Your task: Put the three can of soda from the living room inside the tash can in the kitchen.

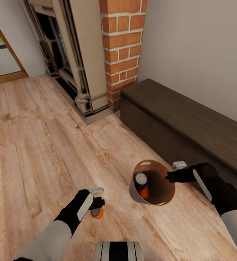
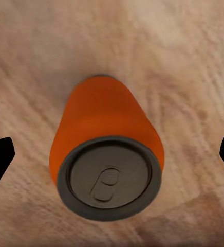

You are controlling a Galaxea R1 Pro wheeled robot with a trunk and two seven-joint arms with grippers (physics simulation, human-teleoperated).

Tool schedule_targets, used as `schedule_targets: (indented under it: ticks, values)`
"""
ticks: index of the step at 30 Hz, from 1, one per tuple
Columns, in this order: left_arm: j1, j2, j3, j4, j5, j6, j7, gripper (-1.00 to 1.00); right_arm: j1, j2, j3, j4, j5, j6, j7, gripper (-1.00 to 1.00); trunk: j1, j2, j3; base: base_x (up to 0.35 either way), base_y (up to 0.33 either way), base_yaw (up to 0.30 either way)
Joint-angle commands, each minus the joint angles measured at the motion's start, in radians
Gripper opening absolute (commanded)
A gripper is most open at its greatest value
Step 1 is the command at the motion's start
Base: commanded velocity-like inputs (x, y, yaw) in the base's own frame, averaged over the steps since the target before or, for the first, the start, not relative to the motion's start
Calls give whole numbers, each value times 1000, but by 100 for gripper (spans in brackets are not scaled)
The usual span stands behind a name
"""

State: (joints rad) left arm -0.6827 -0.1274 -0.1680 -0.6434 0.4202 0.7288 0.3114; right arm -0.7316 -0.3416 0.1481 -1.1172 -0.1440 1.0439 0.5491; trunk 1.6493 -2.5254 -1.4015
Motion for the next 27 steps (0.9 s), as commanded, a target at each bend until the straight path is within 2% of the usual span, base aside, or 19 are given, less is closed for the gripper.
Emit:
schedule_targets:
  ticks: [1, 7, 12, 18, 27]
  values:
    - [0, 1, 0, 0, 0, 0, 0, 100, 0, 0, -1, -2, -14, 3, 14, -100, 0, 0, -4, 0, 0, 0]
    - [0, 1, 1, 1, 0, 0, 0, 100, 1, 0, -1, -5, -14, 3, 25, -100, 3, -2, -27, 0, 0, 0]
    - [0, 2, 0, 1, 0, 0, 0, 100, 1, -1, -1, -6, -14, 3, 26, -100, 3, -2, -27, 0, 0, 0]
    - [0, 2, 0, 1, 0, 0, 0, 100, 1, 0, -1, -6, -14, 3, 27, -100, 6, -3, -50, 0, 0, 0]
    - [8, 9, 1, 4, -3, -5, -5, 100, 0, -3, -1, -7, -14, 3, 27, -100, 6, -3, -50, 0, 0, 0]
